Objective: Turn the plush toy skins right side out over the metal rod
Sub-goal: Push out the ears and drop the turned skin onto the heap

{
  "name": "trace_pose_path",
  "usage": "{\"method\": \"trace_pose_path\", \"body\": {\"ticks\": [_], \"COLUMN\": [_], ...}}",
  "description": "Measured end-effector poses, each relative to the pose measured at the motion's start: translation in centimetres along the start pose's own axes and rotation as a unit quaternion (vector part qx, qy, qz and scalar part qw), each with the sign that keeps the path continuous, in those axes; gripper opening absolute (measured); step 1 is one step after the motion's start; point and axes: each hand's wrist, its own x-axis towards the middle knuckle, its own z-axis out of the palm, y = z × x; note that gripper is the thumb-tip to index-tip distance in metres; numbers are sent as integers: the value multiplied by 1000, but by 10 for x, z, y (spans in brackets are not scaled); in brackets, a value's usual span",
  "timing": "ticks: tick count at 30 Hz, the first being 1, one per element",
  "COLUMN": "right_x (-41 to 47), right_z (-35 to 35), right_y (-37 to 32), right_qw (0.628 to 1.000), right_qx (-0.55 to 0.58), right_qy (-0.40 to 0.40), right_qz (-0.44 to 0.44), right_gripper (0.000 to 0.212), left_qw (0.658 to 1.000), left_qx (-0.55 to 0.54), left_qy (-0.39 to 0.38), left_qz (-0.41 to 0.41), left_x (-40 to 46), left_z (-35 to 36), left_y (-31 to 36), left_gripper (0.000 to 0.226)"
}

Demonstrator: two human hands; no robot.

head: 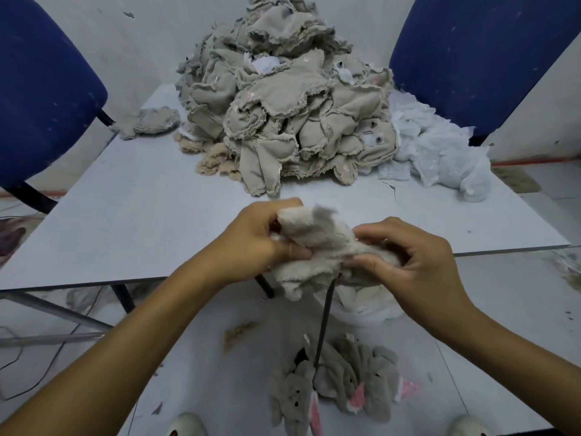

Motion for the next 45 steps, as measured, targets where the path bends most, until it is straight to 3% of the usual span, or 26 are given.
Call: {"method": "trace_pose_path", "body": {"ticks": [3,6,8,11,13,16,19,25,28,32,37,42,45], "right_x": [2,0,0,-1,-3,-6,-6,-8,-9,-11,-13,-10,-9], "right_z": [-3,3,6,2,-2,-4,-3,7,6,5,11,13,9], "right_y": [-2,-1,-1,-1,0,0,-1,-2,-1,-4,-9,-9,-10], "right_qw": [999,992,989,988,990,989,993,993,995,997,991,986,985], "right_qx": [-22,-69,-83,-104,-105,-125,-105,-100,-79,-77,-82,-103,-102], "right_qy": [-32,-105,-116,-113,-96,-71,-46,-61,-67,-6,70,90,93], "right_qz": [3,29,34,18,0,-38,-36,-25,-6,-31,-75,-91,-102], "right_gripper": [26,23,16,12,14,22,30,19,16,13,12,15,20], "left_qw": [1000,976,965,968,981,997,999,996,998,994,981,976,975], "left_qx": [23,190,237,216,120,5,35,48,53,-100,-131,-121,-127], "left_qy": [-5,-96,-107,-126,-146,-68,0,27,15,37,111,153,143], "left_qz": [-19,-56,-46,-40,-39,-21,42,69,33,-8,87,99,113], "left_x": [-1,-3,-2,1,2,3,2,-5,-4,-8,-7,-5,-5], "left_z": [-4,13,25,20,14,11,15,31,30,32,35,36,36], "left_y": [1,-1,0,7,14,18,15,1,2,11,19,20,23], "left_gripper": [24,39,39,33,29,26,14,34,32,16,20,38,32]}}
